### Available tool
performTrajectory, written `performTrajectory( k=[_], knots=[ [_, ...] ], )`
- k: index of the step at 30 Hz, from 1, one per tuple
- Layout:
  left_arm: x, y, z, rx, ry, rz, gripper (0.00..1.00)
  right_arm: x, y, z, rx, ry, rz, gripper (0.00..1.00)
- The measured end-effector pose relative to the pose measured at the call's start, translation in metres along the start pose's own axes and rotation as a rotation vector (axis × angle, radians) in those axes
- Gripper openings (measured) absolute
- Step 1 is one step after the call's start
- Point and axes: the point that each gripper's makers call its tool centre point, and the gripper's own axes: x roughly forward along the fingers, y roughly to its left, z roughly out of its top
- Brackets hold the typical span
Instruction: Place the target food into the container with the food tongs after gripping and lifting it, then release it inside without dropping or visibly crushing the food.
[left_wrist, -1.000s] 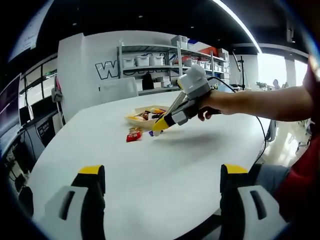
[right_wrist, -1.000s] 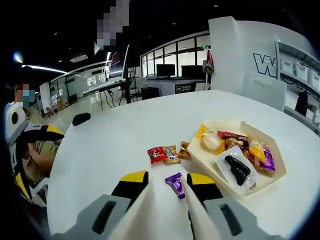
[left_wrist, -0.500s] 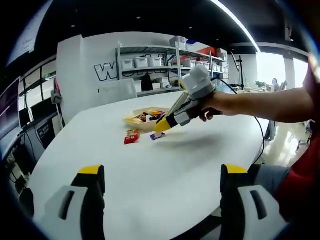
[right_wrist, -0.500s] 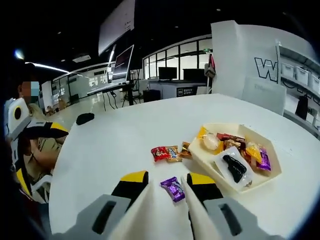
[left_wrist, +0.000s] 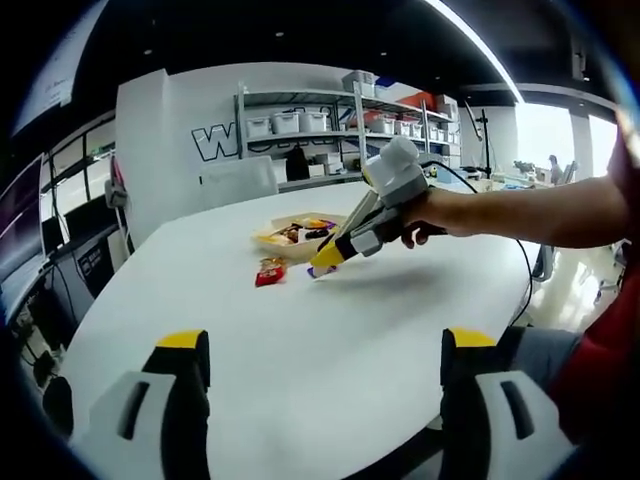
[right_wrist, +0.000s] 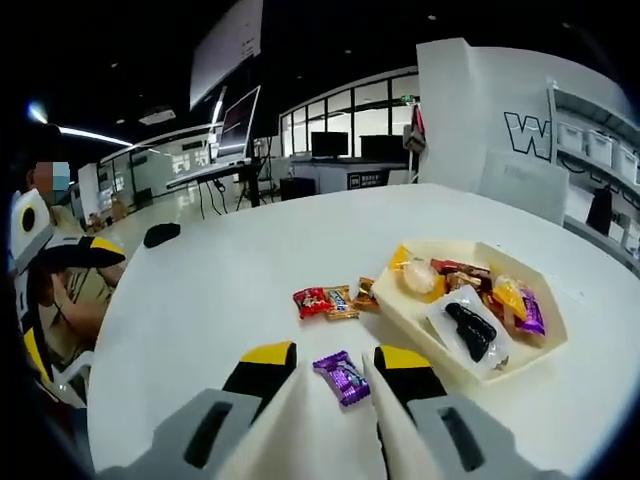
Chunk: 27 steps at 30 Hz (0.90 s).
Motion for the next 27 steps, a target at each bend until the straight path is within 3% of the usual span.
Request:
performTrajectory(
  k=[3, 16, 21, 23, 27],
  knots=[
    [0.000, -0.002, 0.000, 0.001, -0.001, -0.005, 0.93, 0.001, -0.004, -0.006, 0.009, 0.017, -0.019, 0.25],
    [-0.001, 0.001, -0.001, -0.003, -0.001, 0.003, 0.93, 0.005, -0.003, 0.001, 0.111, -0.040, 0.006, 0.25],
    [-0.002, 0.002, -0.003, -0.002, 0.007, 0.006, 0.93, 0.010, -0.003, 0.000, 0.084, -0.045, -0.029, 0.25],
    [-0.002, 0.002, -0.004, -0.005, 0.009, 0.005, 0.93, 0.010, -0.003, 0.000, 0.030, -0.045, -0.043, 0.24],
    [-0.002, 0.002, -0.003, -0.003, 0.010, 0.007, 0.93, 0.009, -0.002, 0.000, 0.062, -0.045, -0.055, 0.20]
  ],
)
